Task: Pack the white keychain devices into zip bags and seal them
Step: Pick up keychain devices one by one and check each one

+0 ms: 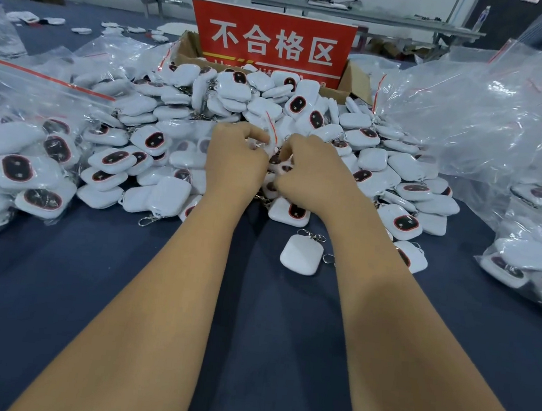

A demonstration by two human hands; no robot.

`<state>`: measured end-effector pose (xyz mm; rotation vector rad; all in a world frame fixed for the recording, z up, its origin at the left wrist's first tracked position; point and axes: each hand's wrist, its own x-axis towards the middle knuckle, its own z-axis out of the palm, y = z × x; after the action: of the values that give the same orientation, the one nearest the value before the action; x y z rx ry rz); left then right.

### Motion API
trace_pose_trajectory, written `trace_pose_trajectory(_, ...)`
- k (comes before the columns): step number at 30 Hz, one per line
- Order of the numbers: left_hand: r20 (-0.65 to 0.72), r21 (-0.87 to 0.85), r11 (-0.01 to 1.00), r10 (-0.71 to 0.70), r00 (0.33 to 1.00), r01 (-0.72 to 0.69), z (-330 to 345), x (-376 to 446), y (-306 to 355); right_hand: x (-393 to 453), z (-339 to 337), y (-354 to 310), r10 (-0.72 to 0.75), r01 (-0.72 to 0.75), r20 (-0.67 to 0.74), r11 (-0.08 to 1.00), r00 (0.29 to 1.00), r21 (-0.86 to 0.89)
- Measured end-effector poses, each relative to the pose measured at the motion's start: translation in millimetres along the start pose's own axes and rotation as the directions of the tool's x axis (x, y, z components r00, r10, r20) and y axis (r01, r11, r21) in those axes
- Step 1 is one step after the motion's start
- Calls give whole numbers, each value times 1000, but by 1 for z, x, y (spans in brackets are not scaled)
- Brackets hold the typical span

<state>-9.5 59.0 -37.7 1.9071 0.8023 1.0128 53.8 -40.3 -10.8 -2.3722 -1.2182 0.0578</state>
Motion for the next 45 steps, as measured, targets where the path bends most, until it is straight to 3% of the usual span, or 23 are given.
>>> trace_pose_trajectory(6,49,-49,999,-13,999,15,0,-5,2,2,4,2,132,-13,-281,921,951,389)
trace_pose_trajectory(12,175,-92,994,79,981,-64,-1,-7,6,9,9,-1,395,-46,-301,667,868,744)
trace_pose_trajectory(20,157,-44,997,66,985,-60,4,-4,0,12,14,1,297,57,-317,643,901,764)
trace_pose_trajectory(24,126,-51,995,87,988,-81,4,-2,3,13,15,2,273,42,-275,634,922,772)
trace_pose_trajectory(30,111,-137,991,11,994,5,4,-5,6,13,21,0,196,12,-165,609,967,793)
trace_pose_trajectory(40,121,-192,981,16,993,8,3,-4,3,15,26,2,209,-33,-102,557,973,830)
trace_pose_trajectory(45,134,-228,970,-60,989,90,5,-2,3,14,25,3,178,-1,-113,540,978,842)
